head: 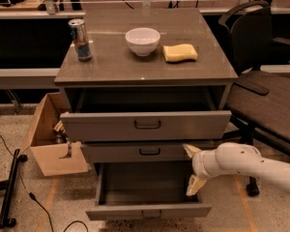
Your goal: Open middle drawer
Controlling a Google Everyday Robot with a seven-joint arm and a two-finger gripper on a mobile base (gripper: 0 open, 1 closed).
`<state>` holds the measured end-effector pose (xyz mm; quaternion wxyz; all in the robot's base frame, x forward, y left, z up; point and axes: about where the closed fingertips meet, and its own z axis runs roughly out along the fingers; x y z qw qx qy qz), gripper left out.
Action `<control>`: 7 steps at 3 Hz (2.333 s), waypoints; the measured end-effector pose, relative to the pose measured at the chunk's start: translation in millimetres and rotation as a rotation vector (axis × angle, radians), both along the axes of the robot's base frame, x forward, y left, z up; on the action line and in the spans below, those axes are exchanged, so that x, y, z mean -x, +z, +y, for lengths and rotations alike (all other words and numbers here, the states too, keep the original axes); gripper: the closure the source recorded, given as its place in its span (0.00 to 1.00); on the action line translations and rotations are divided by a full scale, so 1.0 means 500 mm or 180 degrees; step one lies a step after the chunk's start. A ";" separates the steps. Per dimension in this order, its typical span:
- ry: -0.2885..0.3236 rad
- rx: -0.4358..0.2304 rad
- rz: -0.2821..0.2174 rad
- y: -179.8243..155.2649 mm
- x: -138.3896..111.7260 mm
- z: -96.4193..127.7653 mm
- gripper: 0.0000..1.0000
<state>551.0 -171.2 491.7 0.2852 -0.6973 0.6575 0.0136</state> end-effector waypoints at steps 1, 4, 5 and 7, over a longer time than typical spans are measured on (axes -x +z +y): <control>0.0030 0.0026 0.0044 -0.028 -0.041 0.000 0.00; 0.0012 0.0187 0.0097 -0.095 -0.159 0.005 0.00; 0.0009 0.0214 0.0118 -0.115 -0.182 0.014 0.00; 0.0003 0.0221 0.0149 -0.138 -0.220 0.029 0.18</control>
Offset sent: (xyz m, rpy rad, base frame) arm 0.0706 -0.0077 -0.0338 -0.0511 0.0217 0.0058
